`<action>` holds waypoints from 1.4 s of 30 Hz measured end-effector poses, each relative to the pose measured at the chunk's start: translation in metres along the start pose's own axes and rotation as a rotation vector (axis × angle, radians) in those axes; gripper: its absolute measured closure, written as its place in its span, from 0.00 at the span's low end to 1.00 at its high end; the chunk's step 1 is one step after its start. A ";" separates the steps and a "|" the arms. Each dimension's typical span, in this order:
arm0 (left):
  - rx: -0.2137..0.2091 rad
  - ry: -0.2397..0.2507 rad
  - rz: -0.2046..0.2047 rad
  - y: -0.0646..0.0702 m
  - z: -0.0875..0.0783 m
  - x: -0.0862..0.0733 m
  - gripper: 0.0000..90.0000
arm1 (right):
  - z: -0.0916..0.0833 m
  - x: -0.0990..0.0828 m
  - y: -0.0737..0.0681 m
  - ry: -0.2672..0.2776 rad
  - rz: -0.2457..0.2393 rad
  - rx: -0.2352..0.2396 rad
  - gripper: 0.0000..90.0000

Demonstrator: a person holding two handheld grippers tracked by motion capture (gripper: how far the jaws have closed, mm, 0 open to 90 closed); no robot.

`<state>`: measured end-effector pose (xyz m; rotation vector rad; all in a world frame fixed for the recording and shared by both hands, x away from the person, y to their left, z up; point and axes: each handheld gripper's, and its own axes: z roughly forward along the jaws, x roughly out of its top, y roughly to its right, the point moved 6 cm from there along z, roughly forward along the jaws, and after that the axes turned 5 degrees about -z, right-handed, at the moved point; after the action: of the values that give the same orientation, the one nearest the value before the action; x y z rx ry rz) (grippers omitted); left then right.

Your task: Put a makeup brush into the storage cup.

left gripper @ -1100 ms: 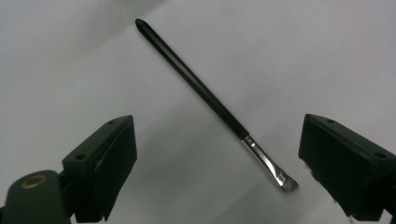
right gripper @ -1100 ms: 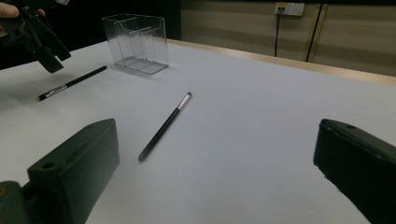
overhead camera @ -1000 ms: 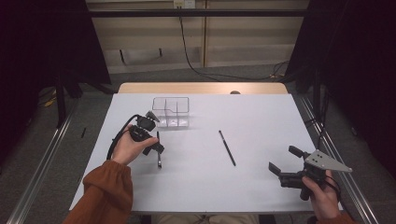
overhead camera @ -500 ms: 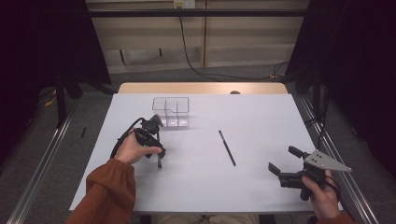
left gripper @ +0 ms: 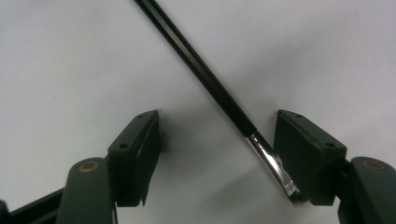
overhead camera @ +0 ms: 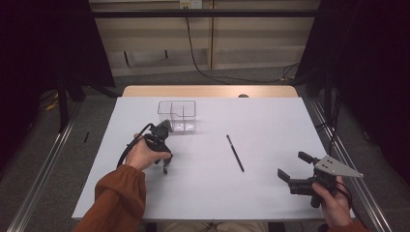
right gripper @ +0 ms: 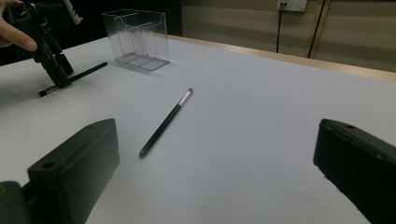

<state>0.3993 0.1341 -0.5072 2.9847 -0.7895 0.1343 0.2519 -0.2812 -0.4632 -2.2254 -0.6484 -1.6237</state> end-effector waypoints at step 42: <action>-0.025 0.023 0.022 -0.009 -0.005 -0.005 0.94 | 0.000 -0.002 0.000 -0.011 -0.006 0.002 0.00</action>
<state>0.3994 0.1449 -0.5027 2.9458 -0.8159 0.1584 0.2515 -0.2820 -0.4646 -2.2347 -0.6594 -1.6145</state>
